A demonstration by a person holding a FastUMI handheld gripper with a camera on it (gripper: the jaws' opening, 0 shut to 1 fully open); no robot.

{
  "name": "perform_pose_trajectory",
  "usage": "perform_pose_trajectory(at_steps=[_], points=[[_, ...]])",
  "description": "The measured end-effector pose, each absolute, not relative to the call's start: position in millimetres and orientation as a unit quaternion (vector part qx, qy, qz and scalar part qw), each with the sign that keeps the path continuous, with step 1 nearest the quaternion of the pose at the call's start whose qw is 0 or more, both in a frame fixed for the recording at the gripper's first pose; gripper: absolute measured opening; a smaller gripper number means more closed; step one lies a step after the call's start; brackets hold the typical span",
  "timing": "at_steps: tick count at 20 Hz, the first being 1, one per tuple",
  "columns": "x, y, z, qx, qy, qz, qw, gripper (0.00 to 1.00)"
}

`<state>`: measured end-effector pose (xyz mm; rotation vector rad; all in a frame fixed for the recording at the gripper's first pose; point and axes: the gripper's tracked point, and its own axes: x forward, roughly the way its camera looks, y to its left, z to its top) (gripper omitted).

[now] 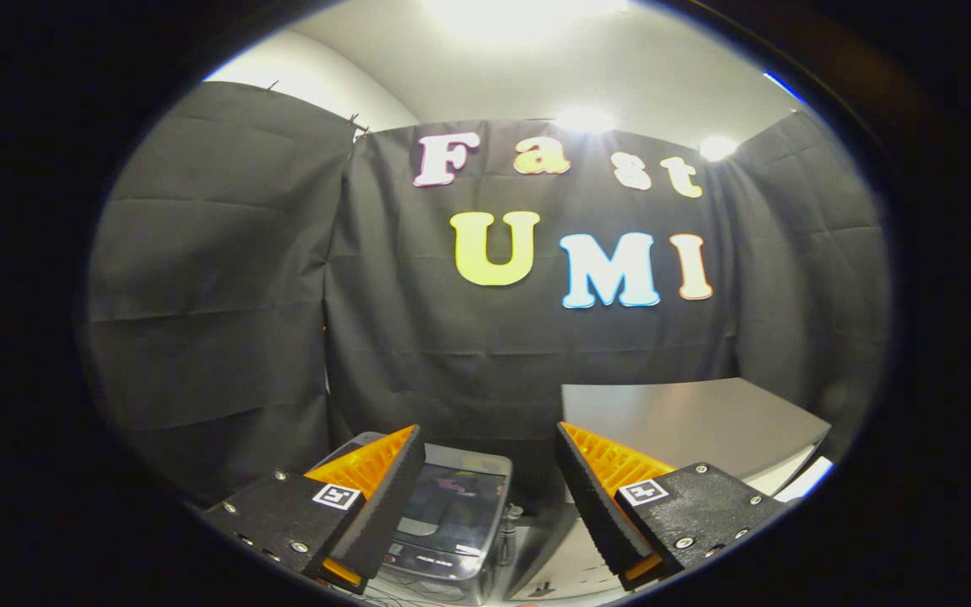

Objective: Put the clothes into the washing machine and then close the washing machine lid.

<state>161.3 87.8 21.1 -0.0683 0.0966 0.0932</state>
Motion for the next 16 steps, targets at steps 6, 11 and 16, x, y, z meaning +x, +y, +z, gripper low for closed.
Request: perform_pose_trajectory(at_steps=[6, 11, 16], points=[[107, 16, 38, -0.03, 0.036, 0.012, 0.999, 0.95], [68, -31, 49, -0.03, 0.028, -0.012, 0.999, 0.96], [44, -61, 52, -0.019, 0.024, -0.028, 0.999, 0.96]])
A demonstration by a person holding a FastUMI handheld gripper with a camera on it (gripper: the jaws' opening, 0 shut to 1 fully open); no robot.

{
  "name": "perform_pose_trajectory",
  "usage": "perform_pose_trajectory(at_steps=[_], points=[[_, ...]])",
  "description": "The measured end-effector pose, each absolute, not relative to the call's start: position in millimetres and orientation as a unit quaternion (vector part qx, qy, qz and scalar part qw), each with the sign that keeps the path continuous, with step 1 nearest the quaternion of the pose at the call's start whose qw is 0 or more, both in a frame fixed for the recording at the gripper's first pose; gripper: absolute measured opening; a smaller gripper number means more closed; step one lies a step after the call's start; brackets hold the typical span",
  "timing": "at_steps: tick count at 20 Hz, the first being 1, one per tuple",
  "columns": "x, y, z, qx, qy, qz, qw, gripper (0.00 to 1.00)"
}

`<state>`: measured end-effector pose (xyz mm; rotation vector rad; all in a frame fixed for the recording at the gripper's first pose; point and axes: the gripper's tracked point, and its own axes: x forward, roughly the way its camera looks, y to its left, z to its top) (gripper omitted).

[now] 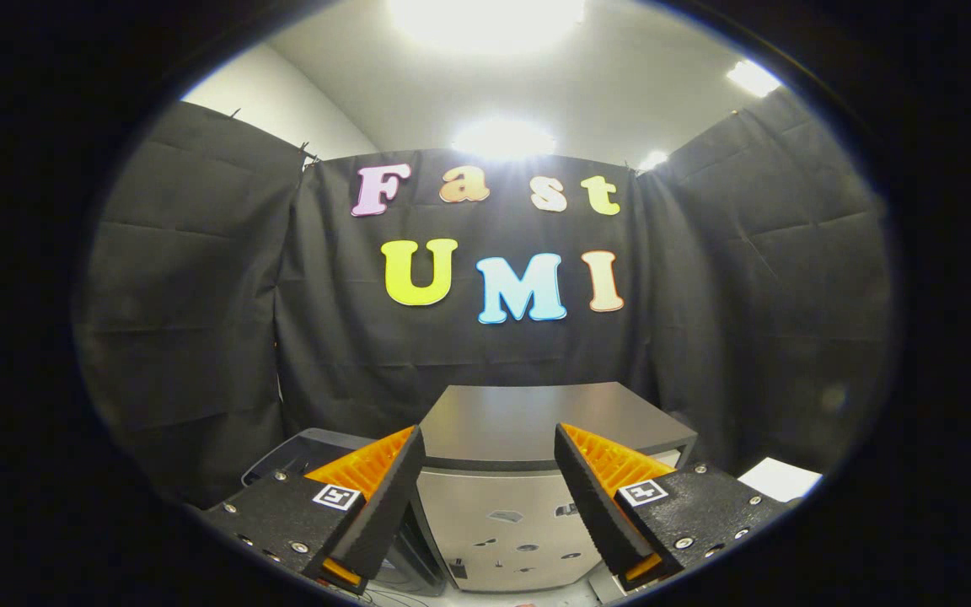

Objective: Put the clothes into the washing machine and then close the washing machine lid.

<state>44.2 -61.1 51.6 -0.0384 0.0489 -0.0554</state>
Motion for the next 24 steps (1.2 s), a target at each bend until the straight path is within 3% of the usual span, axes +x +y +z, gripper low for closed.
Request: perform_pose_trajectory(at_steps=[24], points=[[24, -68, 39, 0.004, 0.031, -0.025, 0.999, 0.95]])
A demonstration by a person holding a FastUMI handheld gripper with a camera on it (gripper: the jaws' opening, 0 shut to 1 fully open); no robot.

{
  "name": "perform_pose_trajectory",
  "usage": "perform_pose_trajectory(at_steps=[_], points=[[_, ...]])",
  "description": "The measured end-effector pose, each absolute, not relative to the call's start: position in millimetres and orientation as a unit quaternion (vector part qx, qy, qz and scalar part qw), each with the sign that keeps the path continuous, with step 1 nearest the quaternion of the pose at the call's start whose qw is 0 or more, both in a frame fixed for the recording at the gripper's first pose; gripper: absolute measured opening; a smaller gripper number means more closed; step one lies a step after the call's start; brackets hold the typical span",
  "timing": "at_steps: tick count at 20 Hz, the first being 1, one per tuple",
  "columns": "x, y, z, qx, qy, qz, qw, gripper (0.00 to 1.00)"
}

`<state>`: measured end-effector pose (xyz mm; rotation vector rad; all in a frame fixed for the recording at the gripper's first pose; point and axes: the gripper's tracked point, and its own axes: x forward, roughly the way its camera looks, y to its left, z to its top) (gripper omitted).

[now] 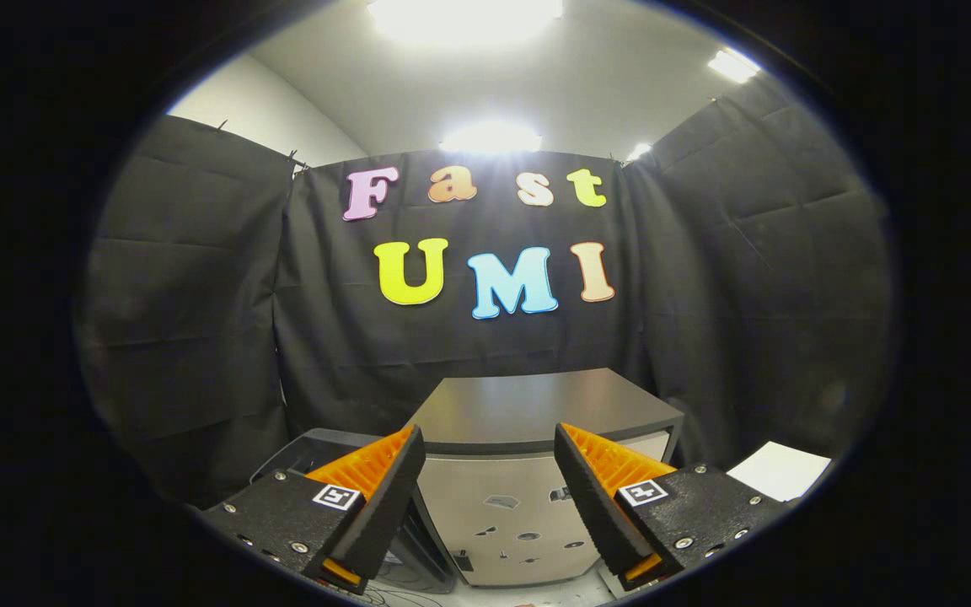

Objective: Put the clothes into the washing machine and then close the washing machine lid.

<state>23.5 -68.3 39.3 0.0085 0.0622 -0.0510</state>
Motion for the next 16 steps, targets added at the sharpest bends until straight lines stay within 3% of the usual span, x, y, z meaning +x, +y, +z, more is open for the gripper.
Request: perform_pose_trajectory(at_steps=[16], points=[[14, -53, 19, 0.018, 0.039, -0.01, 0.999, 0.96]])
